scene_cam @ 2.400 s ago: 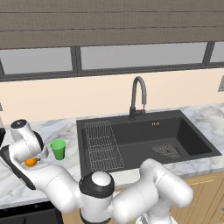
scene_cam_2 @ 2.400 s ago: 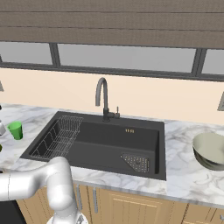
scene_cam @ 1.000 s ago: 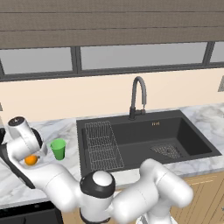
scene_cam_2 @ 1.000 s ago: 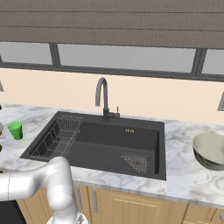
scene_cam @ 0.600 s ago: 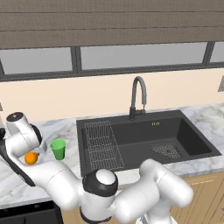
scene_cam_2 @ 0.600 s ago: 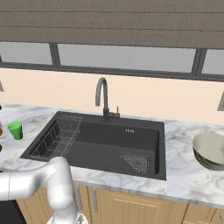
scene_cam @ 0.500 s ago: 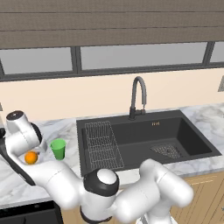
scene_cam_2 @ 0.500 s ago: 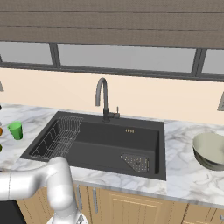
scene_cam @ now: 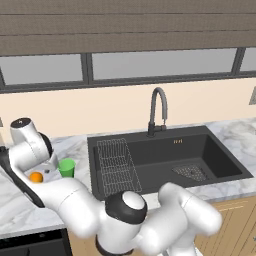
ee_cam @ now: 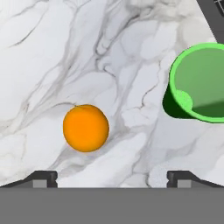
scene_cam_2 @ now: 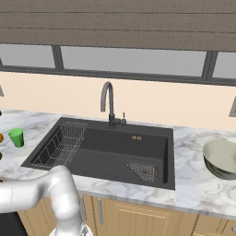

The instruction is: Remove the orange and lime from the sink. Then move the bowl and cup from the counter to the sink for washing.

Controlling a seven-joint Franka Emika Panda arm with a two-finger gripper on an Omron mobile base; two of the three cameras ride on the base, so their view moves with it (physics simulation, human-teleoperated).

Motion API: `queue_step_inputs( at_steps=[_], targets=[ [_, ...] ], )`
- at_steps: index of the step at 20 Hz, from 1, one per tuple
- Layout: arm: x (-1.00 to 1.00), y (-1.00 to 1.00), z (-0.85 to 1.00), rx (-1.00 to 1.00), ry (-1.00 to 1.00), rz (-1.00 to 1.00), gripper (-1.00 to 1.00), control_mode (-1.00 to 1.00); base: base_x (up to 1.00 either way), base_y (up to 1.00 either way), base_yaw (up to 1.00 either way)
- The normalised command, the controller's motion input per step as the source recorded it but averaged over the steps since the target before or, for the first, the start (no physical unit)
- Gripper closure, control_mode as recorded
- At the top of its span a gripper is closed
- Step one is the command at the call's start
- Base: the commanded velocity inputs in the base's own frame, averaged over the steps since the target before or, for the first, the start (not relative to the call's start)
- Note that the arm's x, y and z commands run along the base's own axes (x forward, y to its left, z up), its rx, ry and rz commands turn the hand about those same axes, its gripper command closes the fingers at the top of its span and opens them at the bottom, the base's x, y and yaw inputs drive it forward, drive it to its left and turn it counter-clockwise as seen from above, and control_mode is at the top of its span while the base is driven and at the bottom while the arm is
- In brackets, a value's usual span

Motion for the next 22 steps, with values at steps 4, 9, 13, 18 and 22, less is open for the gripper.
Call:
queue_step_inputs(
  at_steps=[4,9,13,18,22],
  targets=[
    [-0.16,-0.33,0.2,0.04,0.0,-0.05,-1.0,-1.0,0.0,0.0,0.0],
    [-0.14,-0.36,0.15,0.0,0.0,-0.06,-1.0,-1.0,0.0,0.0,0.0],
    [-0.15,-0.36,0.13,0.0,0.0,-0.05,-1.0,-1.0,0.0,0.0,0.0],
    [-0.1,-0.33,0.14,0.0,0.0,-0.03,-1.0,-1.0,0.0,0.0,0.0],
    [-0.04,-0.31,0.17,0.0,0.0,-0.02,-1.0,-1.0,0.0,0.0,0.0]
  ],
)
